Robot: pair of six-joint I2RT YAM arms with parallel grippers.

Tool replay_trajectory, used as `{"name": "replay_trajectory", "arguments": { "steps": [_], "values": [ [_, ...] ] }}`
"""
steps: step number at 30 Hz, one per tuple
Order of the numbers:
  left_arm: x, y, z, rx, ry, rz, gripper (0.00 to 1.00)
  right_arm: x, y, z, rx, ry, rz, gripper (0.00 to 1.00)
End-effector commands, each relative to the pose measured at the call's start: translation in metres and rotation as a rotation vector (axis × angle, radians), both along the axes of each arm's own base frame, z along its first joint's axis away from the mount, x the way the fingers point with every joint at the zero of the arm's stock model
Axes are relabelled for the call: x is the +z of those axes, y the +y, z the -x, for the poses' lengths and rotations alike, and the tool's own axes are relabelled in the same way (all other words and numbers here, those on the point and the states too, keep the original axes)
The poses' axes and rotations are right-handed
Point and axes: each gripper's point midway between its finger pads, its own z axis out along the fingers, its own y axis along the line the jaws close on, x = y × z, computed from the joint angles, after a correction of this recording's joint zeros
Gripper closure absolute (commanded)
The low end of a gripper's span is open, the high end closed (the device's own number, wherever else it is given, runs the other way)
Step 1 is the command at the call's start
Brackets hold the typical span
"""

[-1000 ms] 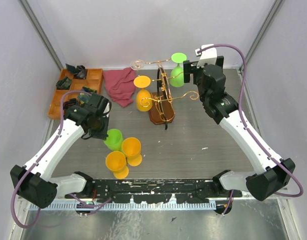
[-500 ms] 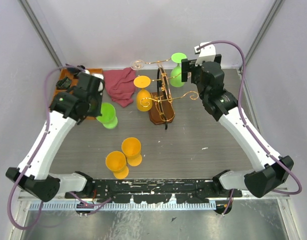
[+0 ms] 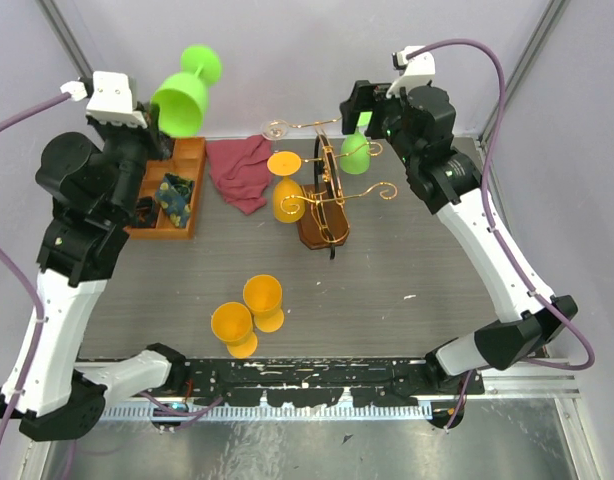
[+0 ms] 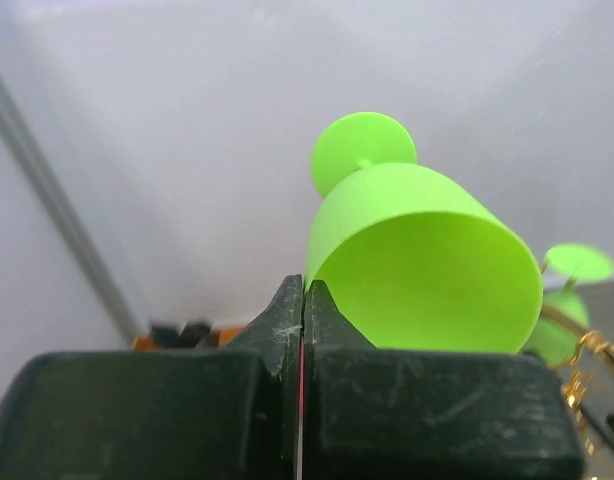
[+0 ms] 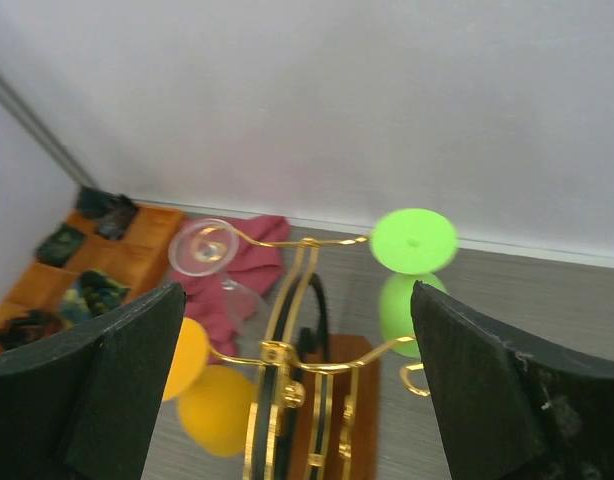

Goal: Place the wine glass upside down on the wine glass rack

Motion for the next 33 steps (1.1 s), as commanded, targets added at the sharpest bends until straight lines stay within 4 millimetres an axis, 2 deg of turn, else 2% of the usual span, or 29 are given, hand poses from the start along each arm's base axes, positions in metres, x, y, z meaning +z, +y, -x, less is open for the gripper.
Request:
{"name": "replay_trajectory", "arguments": {
  "steps": [1,5,11,14,15,18,23,28,33],
  "values": [
    [0.052,-0.052,-0.027,-0.189,-0.306,0.028,1.0,0.046,0.037,0.014,0.189,-0.028,-0.199,0.0],
    [0.055,-0.082,-0.032,-0.302,-0.486,0.044,1.0,0.079,0.05,0.023,0.27,-0.068,-0.298,0.0],
    [0.06,-0.104,-0.026,-0.36,-0.688,0.04,1.0,0.117,0.055,0.041,0.343,-0.129,-0.459,0.02],
    [0.063,-0.111,-0.017,-0.367,-0.774,0.027,1.0,0.124,0.06,0.046,0.381,-0.119,-0.542,0.05],
    [0.056,-0.118,-0.023,-0.371,-0.777,0.021,1.0,0.124,0.063,0.048,0.401,-0.111,-0.57,0.06],
    [0.05,-0.128,-0.025,-0.373,-0.815,0.02,1.0,0.123,0.071,0.049,0.451,-0.075,-0.649,0.08],
    [0.044,-0.136,-0.023,-0.354,-0.869,0.014,1.0,0.138,0.083,0.058,0.57,-0.081,-0.755,0.13],
    [0.043,-0.126,-0.025,-0.287,-0.893,0.091,1.0,0.161,0.086,0.075,0.692,-0.181,-0.831,0.15],
    [0.039,-0.123,-0.025,-0.274,-0.902,0.134,1.0,0.163,0.086,0.075,0.715,-0.226,-0.85,0.17]
  ]
}}
